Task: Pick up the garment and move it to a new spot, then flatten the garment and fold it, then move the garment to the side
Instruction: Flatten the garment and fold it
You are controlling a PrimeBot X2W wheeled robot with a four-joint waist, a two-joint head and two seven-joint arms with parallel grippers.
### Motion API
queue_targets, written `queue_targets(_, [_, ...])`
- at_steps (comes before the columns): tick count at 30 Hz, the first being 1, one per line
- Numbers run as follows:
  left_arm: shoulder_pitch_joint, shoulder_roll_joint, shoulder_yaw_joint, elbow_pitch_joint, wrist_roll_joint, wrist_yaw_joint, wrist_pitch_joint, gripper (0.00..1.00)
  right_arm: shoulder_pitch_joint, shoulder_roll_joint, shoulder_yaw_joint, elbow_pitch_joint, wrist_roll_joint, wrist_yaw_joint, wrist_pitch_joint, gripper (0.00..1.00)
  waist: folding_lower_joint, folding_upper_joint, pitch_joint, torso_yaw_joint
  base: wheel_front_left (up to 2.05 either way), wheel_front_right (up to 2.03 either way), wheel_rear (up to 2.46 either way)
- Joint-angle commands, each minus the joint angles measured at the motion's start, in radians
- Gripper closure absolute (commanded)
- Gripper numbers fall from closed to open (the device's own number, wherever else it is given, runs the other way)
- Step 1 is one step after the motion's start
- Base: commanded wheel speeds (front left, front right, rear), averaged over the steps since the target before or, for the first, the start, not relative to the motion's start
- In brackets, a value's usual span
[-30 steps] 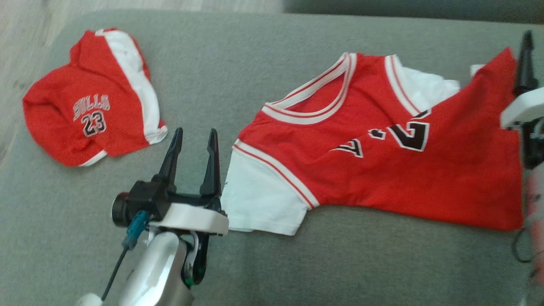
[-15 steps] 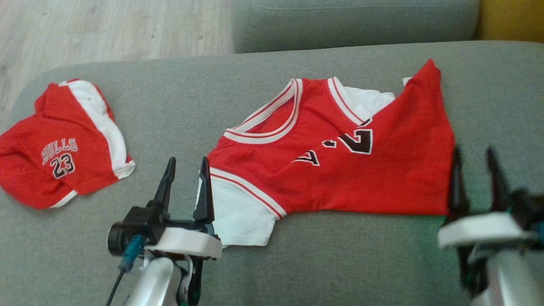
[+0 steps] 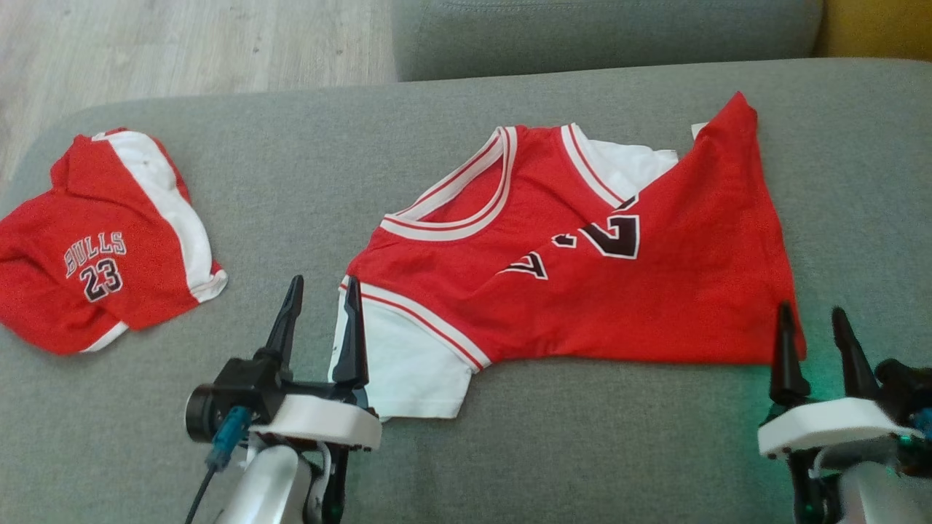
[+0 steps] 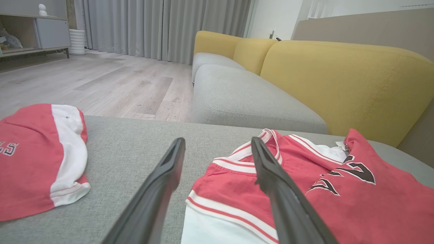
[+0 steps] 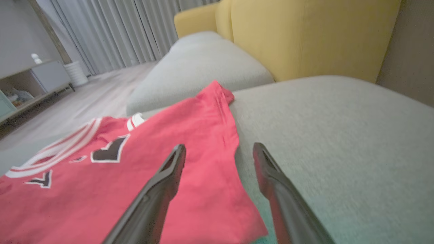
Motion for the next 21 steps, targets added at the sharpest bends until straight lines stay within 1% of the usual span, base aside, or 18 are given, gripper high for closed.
queue_targets(1, [-0.037, 0.007, 0.029, -0.025, 0.009, -0.004, -0.005, 0.0, -0.048, -0.007, 0.005, -0.001, -0.004, -0.001, 0.01, 0.0, -0.0001, 0.0, 0.007, 0.006, 0.0, 0.0, 0.0])
queue_targets(6, [-0.045, 0.007, 0.024, -0.023, 0.011, -0.005, -0.005, 0.0, -0.091, -0.007, -0.062, 0.131, -0.02, -0.001, 0.071, 0.0, -0.0001, 0.0, 0.025, 0.017, 0.0, 0.0, 0.0])
queue_targets(10, [-0.051, 0.007, 0.023, -0.021, 0.013, -0.005, -0.005, 0.0, -0.123, -0.007, -0.063, 0.229, -0.007, -0.001, 0.077, 0.0, -0.0001, 0.0, 0.036, 0.021, 0.0, 0.0, 0.0])
queue_targets(11, [-0.051, 0.007, 0.023, -0.021, 0.013, -0.005, -0.005, 0.0, -0.123, -0.007, -0.063, 0.229, -0.007, -0.001, 0.077, 0.0, -0.0001, 0.0, 0.036, 0.021, 0.0, 0.0, 0.0])
queue_targets(13, [-0.054, 0.007, 0.023, -0.02, 0.015, -0.005, -0.005, 0.0, -0.139, -0.007, -0.056, 0.272, -0.012, -0.001, 0.073, 0.0, -0.0001, 0.0, 0.04, 0.021, 0.0, 0.0, 0.0])
queue_targets(14, [-0.056, 0.007, 0.023, -0.019, 0.016, -0.005, -0.005, 0.0, -0.148, -0.007, -0.053, 0.291, -0.011, -0.001, 0.069, 0.05, -0.0001, 0.0, 0.04, 0.02, 0.0, 0.0, 0.0])
queue_targets(15, [-0.057, 0.007, 0.025, -0.018, 0.016, -0.006, -0.005, 0.0, -0.156, -0.007, -0.051, 0.307, -0.011, -0.001, 0.064, 0.54, -0.0001, 0.0, 0.041, 0.019, 0.0, 0.0, 0.0])
queue_targets(16, [-0.058, 0.007, 0.027, -0.017, 0.018, -0.005, -0.005, 0.0, -0.165, -0.007, -0.051, 0.321, -0.015, -0.001, 0.058, 1.0, -0.0001, 0.0, 0.041, 0.018, 0.0, 0.0, 0.0])
queue_targets(17, [-0.059, 0.007, 0.03, -0.017, 0.019, -0.005, -0.005, 0.0, -0.174, -0.007, -0.058, 0.331, -0.026, -0.001, 0.05, 1.0, -0.0001, 0.0, 0.042, 0.016, 0.0, 0.0, 0.0])
queue_targets(21, [-0.058, 0.007, 0.038, -0.014, 0.025, -0.005, -0.005, 0.0, -0.21, -0.007, -0.181, 0.331, -0.13, -0.001, 0.012, 1.0, -0.0001, 0.0, 0.037, 0.002, 0.0, 0.0, 0.0])
